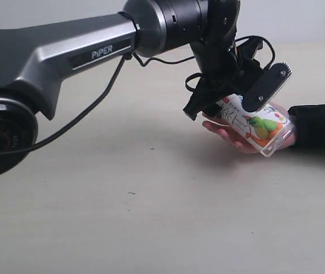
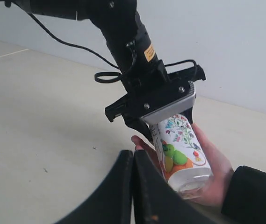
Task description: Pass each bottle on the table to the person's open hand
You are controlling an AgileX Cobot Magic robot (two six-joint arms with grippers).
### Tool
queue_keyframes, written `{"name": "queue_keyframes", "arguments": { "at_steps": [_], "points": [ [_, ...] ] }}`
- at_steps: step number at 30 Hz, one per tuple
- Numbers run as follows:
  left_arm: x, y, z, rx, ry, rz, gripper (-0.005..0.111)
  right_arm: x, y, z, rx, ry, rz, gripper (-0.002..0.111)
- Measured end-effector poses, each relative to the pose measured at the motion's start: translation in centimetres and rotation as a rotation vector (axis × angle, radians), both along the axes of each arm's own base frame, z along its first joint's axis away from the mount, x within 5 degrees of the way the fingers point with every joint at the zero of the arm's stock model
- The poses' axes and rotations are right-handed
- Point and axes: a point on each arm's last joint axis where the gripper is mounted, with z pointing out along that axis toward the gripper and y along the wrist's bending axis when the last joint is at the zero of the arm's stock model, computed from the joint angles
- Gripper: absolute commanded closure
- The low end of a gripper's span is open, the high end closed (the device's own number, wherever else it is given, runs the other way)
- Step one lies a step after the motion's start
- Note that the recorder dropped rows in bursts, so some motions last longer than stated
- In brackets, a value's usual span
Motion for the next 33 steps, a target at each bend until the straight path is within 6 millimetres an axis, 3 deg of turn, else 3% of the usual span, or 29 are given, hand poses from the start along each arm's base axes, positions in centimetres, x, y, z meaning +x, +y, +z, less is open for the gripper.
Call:
{"name": "queue_keyframes", "arguments": {
  "at_steps": [2, 9, 14, 19, 22, 33],
  "points": [
    [0.0, -0.5, -1.2, 0.008, -0.007, -0.038, 0.107, 0.0, 0.0, 0.0, 0.0, 0.0, 0.0, 0.108],
    [0.1, -0.8, -2.1, 0.013, -0.013, -0.054, 0.105, 0.0, 0.0, 0.0, 0.0, 0.0, 0.0, 0.108],
    [0.1, -0.8, -2.3, 0.015, -0.009, -0.052, 0.078, 0.0, 0.0, 0.0, 0.0, 0.0, 0.0, 0.108],
    [0.1, -0.8, -2.3, 0.018, -0.014, -0.052, 0.039, 0.0, 0.0, 0.0, 0.0, 0.0, 0.0, 0.108],
    [0.0, -0.9, -2.3, 0.016, -0.012, -0.05, 0.027, 0.0, 0.0, 0.0, 0.0, 0.0, 0.0, 0.108],
    [0.1, -0.8, -2.4, 0.048, -0.036, -0.061, 0.024, 0.0, 0.0, 0.0, 0.0, 0.0, 0.0, 0.108]
  ]
}}
